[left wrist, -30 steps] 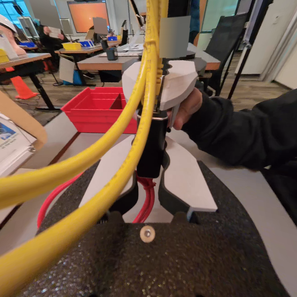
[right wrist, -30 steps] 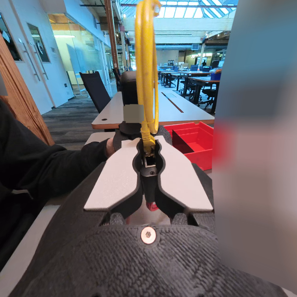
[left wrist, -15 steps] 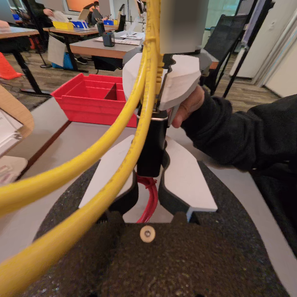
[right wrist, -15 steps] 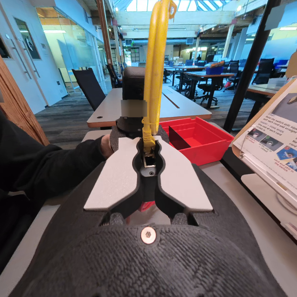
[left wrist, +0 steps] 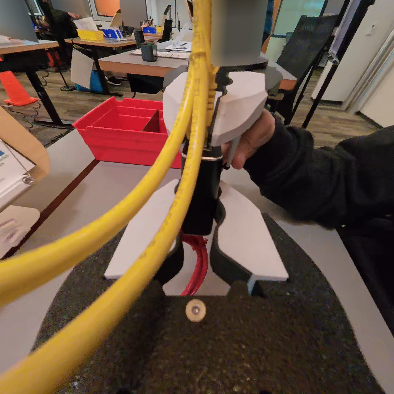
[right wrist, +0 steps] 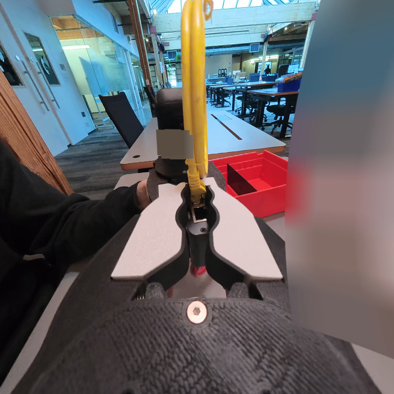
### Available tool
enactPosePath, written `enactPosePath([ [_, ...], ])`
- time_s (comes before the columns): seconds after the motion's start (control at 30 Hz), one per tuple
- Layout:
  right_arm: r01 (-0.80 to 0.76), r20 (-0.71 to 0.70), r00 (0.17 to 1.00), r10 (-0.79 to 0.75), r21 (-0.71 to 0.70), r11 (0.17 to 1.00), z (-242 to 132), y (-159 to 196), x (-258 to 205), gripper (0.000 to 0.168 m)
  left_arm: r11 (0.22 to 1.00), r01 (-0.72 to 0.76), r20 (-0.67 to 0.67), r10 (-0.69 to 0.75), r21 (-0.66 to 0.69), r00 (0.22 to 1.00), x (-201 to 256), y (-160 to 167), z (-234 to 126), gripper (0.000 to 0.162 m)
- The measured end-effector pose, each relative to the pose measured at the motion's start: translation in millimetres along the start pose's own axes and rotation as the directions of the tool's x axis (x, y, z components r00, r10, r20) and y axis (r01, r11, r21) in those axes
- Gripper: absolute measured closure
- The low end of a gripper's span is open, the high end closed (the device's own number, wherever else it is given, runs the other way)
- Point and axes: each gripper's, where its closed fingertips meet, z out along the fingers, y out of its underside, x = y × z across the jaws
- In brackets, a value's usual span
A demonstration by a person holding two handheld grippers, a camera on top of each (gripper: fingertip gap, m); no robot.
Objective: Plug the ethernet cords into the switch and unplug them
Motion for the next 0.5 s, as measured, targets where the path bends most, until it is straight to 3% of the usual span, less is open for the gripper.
enactPosePath([
  [0.07,-0.005,0.047,0.999,0.004,0.016,1.000,0,0,-4,0.153,1.000,-0.012,-0.025,0.012,0.005,1.000,4,0,1,0.132],
  [0.13,0.087,0.052,0.995,-0.090,0.051,0.995,-2,-4,-9,0.153,0.992,-0.121,0.008,0.121,0.025,0.993,4,-5,1,0.135],
  [0.33,0.384,0.023,0.923,-0.383,-0.035,0.923,15,-12,-46,0.153,0.879,-0.375,-0.049,0.406,0.293,0.913,30,-23,-14,0.137],
  [0.5,0.436,-0.019,0.899,-0.437,-0.053,0.899,27,-21,-63,0.151,0.817,-0.374,-0.101,0.459,0.439,0.883,48,-35,-28,0.138],
])
